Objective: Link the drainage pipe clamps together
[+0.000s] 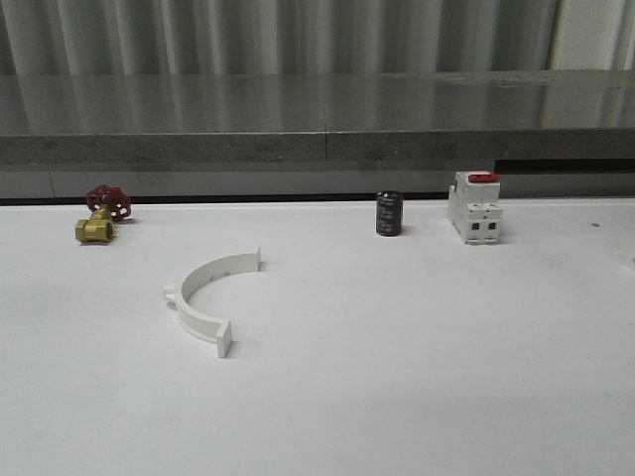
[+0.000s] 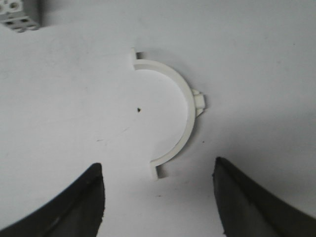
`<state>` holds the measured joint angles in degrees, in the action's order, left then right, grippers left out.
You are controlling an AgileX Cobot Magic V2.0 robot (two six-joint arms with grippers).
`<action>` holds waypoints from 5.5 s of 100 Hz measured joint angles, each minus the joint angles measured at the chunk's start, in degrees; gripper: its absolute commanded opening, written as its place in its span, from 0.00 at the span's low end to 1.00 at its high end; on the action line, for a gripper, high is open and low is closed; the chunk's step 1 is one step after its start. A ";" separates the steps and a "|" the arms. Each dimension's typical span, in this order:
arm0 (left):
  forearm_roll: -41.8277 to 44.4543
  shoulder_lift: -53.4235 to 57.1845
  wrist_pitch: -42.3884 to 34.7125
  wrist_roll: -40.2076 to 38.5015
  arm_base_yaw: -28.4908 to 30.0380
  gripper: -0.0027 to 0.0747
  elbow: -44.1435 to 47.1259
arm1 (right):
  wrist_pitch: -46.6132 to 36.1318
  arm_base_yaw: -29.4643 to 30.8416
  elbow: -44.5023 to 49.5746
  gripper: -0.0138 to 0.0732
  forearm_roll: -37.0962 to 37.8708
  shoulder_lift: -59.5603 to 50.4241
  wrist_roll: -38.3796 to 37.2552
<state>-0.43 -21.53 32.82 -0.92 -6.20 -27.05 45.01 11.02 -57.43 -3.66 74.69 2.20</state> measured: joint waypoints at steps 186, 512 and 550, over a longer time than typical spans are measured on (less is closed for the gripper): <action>0.00 0.00 0.00 0.00 0.00 0.01 0.09 | -5.25 2.44 -8.55 0.15 -13.56 28.62 15.27; -0.09 0.00 0.00 0.00 0.00 0.01 0.22 | -7.50 -50.97 -28.26 0.37 15.86 45.97 -59.93; -0.09 0.00 0.00 0.00 0.00 0.01 0.22 | -9.55 -50.97 -28.26 0.68 15.83 45.97 -59.72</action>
<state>-0.52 -21.53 32.82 -0.92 -6.20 -26.83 35.47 -39.95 -85.69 12.18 120.66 -57.52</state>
